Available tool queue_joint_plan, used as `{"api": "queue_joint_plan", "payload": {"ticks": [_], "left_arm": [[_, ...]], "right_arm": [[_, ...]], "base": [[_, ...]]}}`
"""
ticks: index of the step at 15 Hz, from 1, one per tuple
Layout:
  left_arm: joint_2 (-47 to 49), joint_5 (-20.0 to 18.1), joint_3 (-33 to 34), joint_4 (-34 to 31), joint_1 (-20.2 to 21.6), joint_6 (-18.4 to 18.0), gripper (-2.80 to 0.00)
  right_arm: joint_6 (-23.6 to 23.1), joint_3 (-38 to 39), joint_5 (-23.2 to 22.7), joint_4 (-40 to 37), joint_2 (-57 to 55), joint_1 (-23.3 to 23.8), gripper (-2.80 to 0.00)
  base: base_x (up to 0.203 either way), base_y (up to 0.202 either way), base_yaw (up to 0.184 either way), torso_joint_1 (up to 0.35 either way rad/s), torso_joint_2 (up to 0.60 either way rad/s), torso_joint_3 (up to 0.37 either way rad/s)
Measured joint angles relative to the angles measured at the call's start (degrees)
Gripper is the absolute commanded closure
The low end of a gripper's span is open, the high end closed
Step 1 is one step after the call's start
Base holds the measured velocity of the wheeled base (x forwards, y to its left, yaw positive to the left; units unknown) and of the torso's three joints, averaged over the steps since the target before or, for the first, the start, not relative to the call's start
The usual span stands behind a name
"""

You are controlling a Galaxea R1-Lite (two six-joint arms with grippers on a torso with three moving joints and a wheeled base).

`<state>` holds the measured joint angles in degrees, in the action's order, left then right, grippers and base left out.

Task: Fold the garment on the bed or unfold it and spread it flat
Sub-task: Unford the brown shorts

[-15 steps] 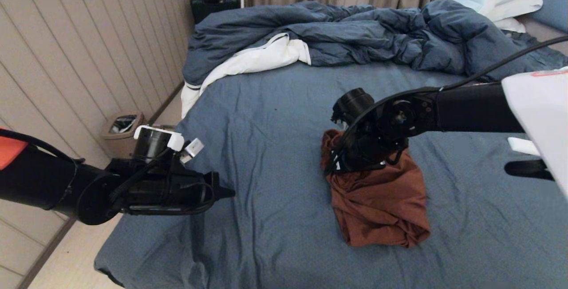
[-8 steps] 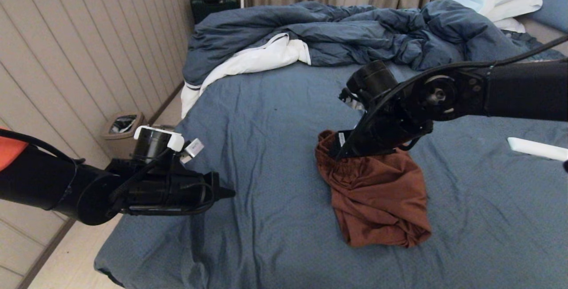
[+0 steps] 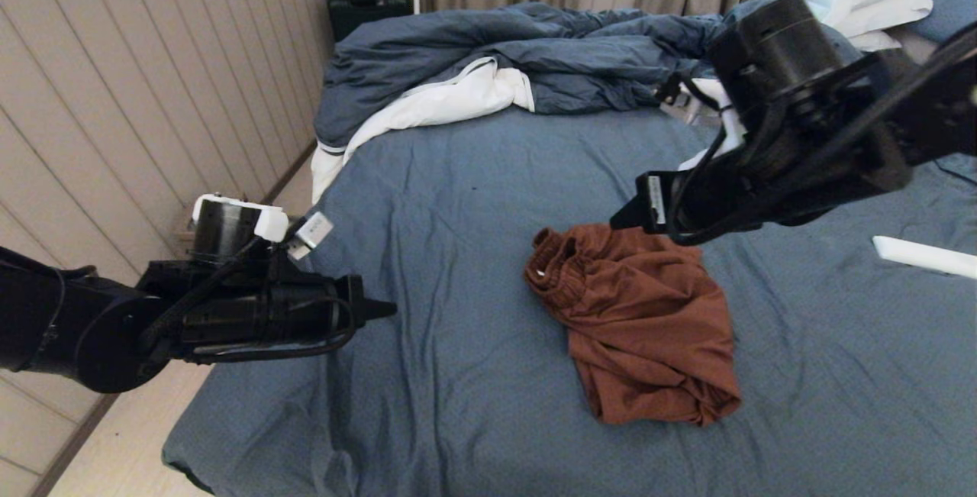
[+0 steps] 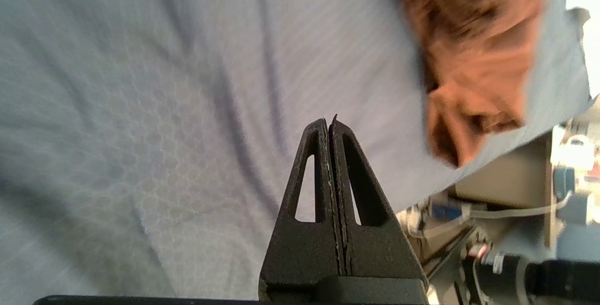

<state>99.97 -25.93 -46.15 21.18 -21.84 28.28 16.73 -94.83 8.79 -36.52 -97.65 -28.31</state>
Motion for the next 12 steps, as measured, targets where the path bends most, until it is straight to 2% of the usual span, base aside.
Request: {"api": "queue_joint_plan", "payload": {"ticks": [3,5,8,10,12], "left_arm": [[-9.4,1.1,1.1,-2.8,0.7,-0.9,0.00],[-19.7,2.3,1.8,-8.2,3.4,-2.4,0.00],[-36.4,3.7,4.4,-19.1,12.3,-7.1,0.00],[-48.7,4.2,6.6,-27.4,17.9,-10.8,0.00],[-60.1,4.3,8.7,-37.6,21.6,-13.6,0.00]], "right_arm": [[-0.5,4.7,0.2,-4.1,11.1,0.3,0.00],[-0.9,9.2,1.0,-7.5,21.4,0.7,0.00],[-1.1,17.9,4.2,-11.3,36.9,4.0,0.00],[-1.2,25.4,5.7,-13.1,47.6,8.3,0.00],[-2.0,33.4,6.4,-14.1,57.2,13.4,0.00]], "base": [[0.000,0.000,0.000,0.000,0.00,0.000],[0.000,0.000,0.000,0.000,0.00,0.000],[0.000,0.000,0.000,0.000,0.00,0.000],[0.000,0.000,0.000,0.000,0.00,0.000],[0.000,0.000,0.000,0.000,0.00,0.000]]}}
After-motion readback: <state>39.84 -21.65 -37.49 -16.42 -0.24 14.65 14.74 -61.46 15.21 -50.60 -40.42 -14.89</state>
